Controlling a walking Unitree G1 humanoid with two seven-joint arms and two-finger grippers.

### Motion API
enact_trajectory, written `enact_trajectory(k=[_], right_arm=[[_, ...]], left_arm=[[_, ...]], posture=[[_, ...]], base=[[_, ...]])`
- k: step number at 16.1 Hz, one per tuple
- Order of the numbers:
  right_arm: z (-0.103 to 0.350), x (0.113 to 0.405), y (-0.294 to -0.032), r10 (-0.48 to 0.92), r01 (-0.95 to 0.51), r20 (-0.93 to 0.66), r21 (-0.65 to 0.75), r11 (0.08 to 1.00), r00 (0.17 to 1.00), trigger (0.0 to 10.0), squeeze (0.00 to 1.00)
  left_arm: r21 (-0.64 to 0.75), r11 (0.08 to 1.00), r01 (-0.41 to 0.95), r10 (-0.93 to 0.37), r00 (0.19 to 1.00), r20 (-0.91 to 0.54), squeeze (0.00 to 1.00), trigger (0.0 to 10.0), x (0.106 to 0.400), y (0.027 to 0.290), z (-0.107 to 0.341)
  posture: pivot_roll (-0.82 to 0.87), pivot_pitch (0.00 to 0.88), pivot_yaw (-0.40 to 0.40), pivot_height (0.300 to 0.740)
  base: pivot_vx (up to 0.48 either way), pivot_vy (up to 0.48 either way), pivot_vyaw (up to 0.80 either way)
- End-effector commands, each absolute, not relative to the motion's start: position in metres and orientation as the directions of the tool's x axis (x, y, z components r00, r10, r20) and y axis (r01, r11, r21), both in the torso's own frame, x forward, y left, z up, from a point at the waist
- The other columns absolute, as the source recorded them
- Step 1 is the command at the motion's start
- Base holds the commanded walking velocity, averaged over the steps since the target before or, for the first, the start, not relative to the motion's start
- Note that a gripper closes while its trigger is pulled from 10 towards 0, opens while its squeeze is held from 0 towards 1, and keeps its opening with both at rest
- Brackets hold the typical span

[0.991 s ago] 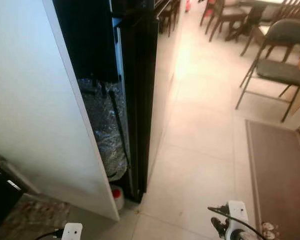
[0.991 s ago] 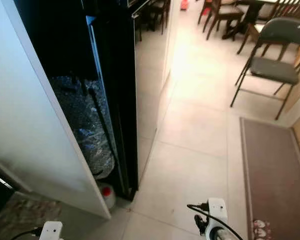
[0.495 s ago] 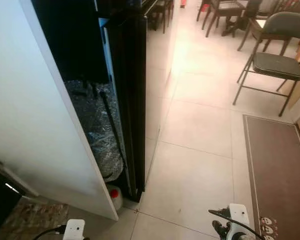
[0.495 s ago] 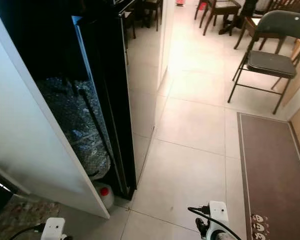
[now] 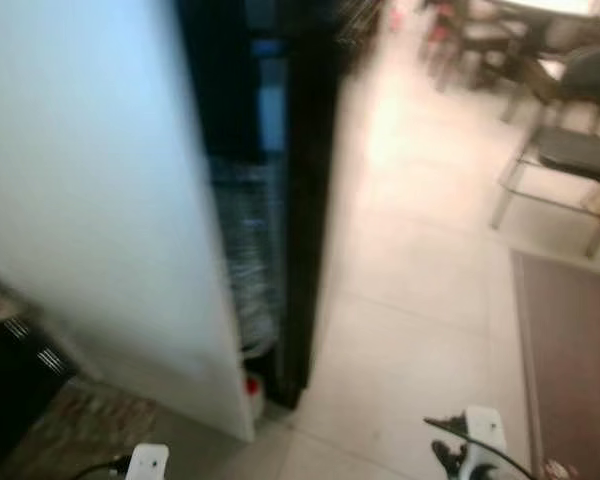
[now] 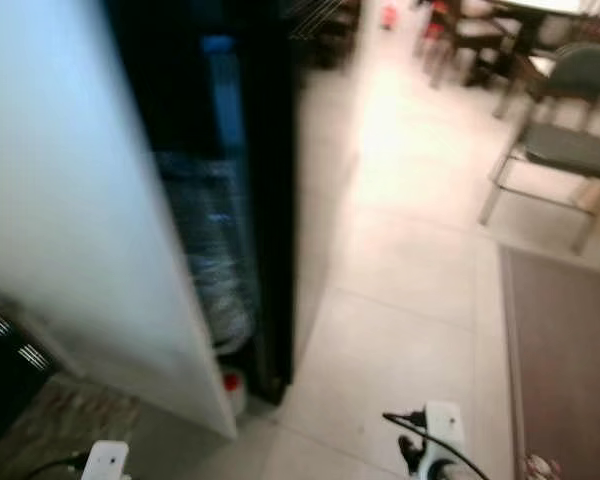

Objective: Restocking fridge

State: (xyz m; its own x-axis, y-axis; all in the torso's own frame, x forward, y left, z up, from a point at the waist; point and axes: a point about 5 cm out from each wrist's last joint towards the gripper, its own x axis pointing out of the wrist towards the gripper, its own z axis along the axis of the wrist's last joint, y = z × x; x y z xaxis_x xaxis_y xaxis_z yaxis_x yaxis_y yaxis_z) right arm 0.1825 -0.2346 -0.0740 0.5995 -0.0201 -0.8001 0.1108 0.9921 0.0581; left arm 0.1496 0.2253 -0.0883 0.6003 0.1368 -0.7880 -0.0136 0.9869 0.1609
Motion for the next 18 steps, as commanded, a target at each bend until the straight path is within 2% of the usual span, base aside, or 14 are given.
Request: enact_trajectory(k=[1, 3, 7, 15, 18], right_arm=[[-0.074, 0.181, -0.235, -0.019, 0.107, -0.805, 0.055, 0.993, 0.593, 10.0, 0.00], [-0.074, 0.181, -0.235, -0.016, 0.103, -0.806, 0.056, 0.993, 0.592, 10.0, 0.00], [-0.074, 0.182, -0.236, -0.026, 0.112, -0.797, 0.053, 0.992, 0.604, 10.0, 0.00], [-0.074, 0.182, -0.236, -0.045, 0.137, -0.785, 0.051, 0.989, 0.618, 10.0, 0.00], [-0.071, 0.185, -0.236, -0.083, 0.170, -0.742, 0.043, 0.985, 0.666, 10.0, 0.00]], left_arm=[[0.168, 0.986, -0.003, 0.138, 0.589, -0.797, 0.00, 10.0, 0.146, 0.228, -0.089], [0.172, 0.985, -0.009, 0.145, 0.587, -0.796, 0.00, 10.0, 0.143, 0.236, -0.088], [0.174, 0.985, -0.009, 0.145, 0.591, -0.794, 0.00, 10.0, 0.145, 0.237, -0.087], [0.140, 0.990, -0.028, 0.131, 0.569, -0.812, 0.00, 10.0, 0.144, 0.222, -0.092], [0.150, 0.988, -0.028, 0.139, 0.566, -0.812, 0.00, 10.0, 0.145, 0.228, -0.091]], posture=[[0.05, 0.021, -0.001, 0.740], [0.05, 0.018, -0.002, 0.740], [0.05, 0.018, -0.002, 0.740], [0.04, 0.011, 0.004, 0.740], [0.03, 0.013, 0.012, 0.740]], base=[[0.000, 0.405, -0.66], [0.000, 0.401, -0.79], [0.000, 0.336, 0.00], [0.000, 0.000, 0.00], [0.000, 0.000, 0.00]])
